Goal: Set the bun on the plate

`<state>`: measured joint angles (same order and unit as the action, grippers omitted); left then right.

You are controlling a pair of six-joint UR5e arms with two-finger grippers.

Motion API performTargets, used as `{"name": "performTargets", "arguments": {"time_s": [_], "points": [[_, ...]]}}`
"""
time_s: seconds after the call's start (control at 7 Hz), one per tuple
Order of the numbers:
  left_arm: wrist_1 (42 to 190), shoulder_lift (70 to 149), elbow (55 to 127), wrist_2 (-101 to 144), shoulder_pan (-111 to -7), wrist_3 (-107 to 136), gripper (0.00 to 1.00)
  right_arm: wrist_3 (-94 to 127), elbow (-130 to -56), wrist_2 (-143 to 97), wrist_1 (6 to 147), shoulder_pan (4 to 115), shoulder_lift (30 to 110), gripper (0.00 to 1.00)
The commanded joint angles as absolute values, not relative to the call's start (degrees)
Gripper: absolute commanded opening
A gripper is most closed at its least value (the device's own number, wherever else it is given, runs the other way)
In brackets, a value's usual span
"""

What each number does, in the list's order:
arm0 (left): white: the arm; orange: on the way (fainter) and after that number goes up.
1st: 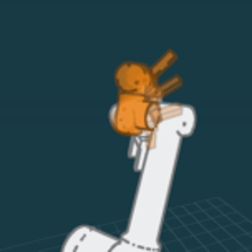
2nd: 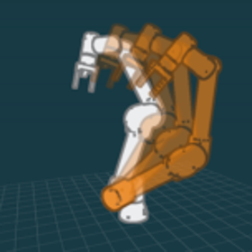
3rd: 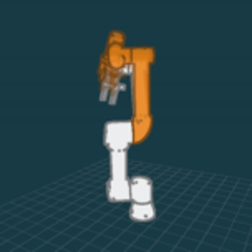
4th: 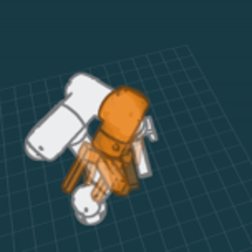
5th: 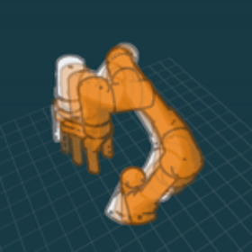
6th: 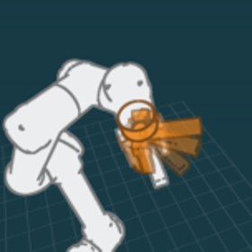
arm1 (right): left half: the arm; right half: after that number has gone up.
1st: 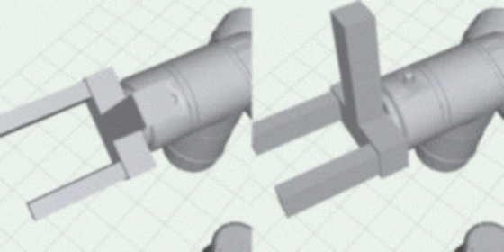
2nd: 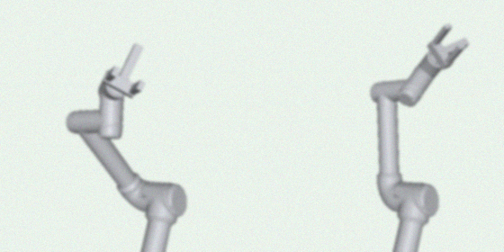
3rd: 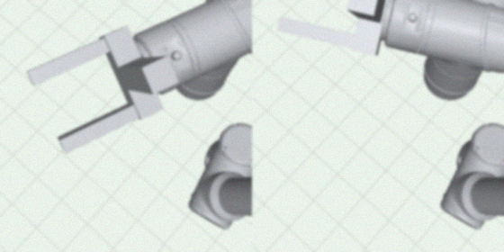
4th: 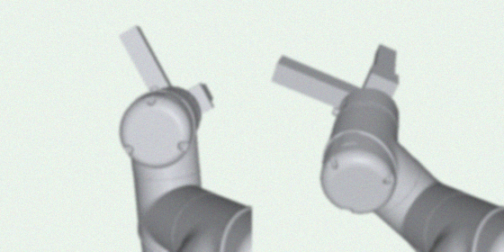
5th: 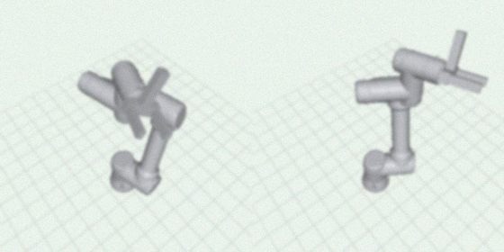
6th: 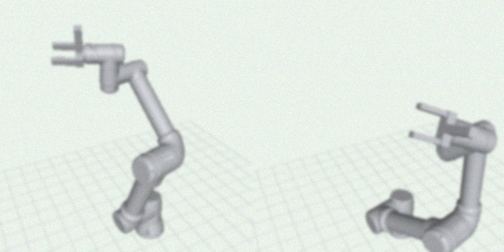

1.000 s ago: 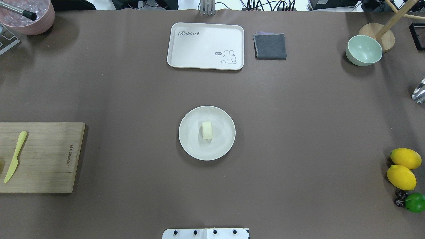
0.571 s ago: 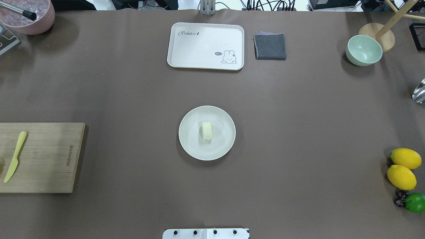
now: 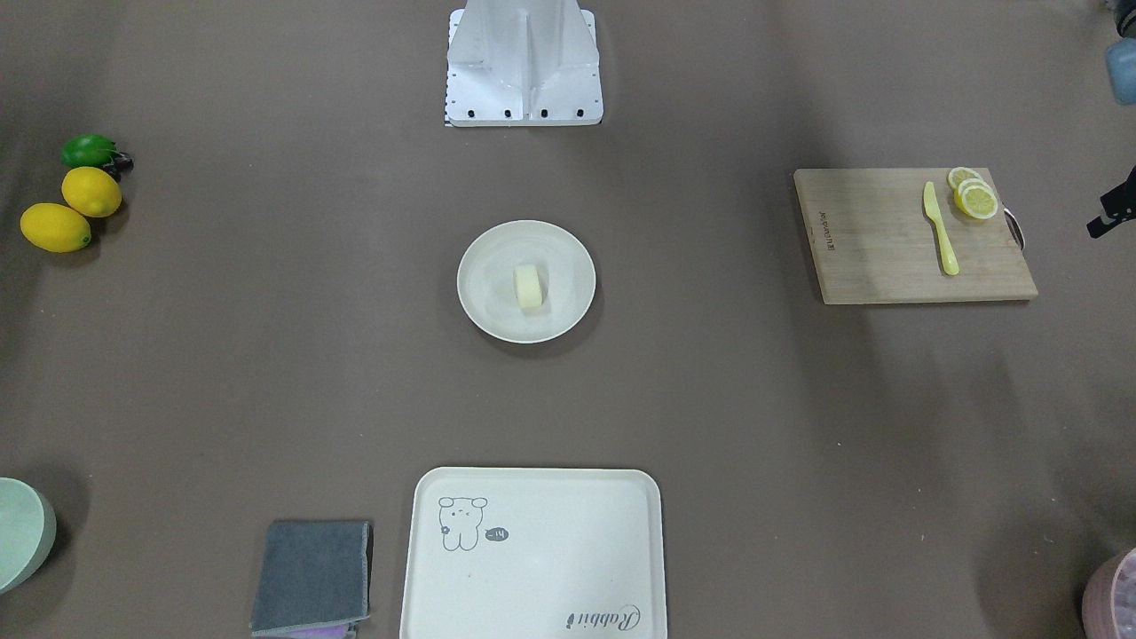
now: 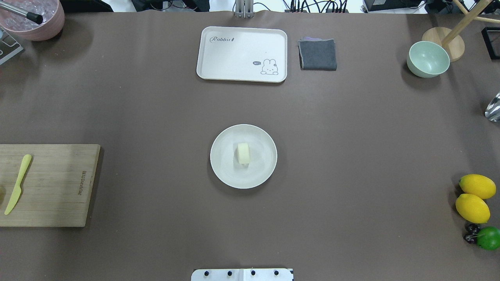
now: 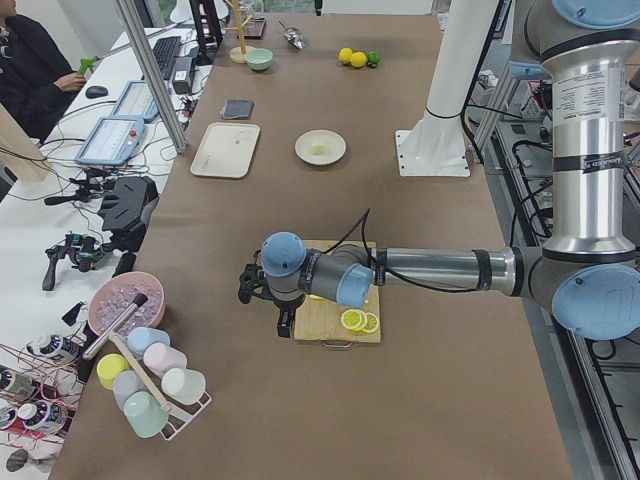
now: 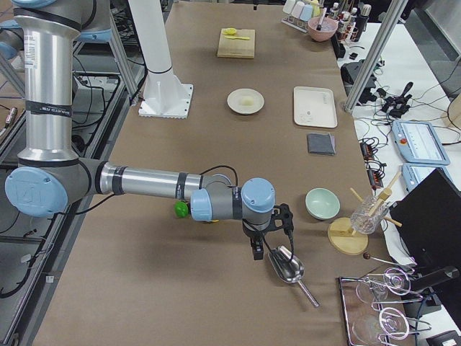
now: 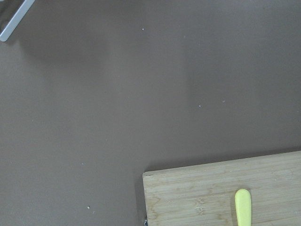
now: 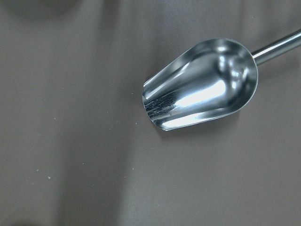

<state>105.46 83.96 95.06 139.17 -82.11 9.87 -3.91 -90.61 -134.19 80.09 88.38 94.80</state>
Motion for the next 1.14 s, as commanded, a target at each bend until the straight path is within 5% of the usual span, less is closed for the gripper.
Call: {"name": "performTargets", "arguments": {"time_s": [0.0,1.0], "points": [[105.56,84.03,95.97,139.31,-82.35,9.76,0.98,-4.13,-90.18,-133.6,80.16,88.16,94.31,1.0],[105.03,84.02,96.85,140.62,-82.18,9.75,0.98,-3.34,-87.28,-131.13,78.93,87.19,93.78,1.0]]}}
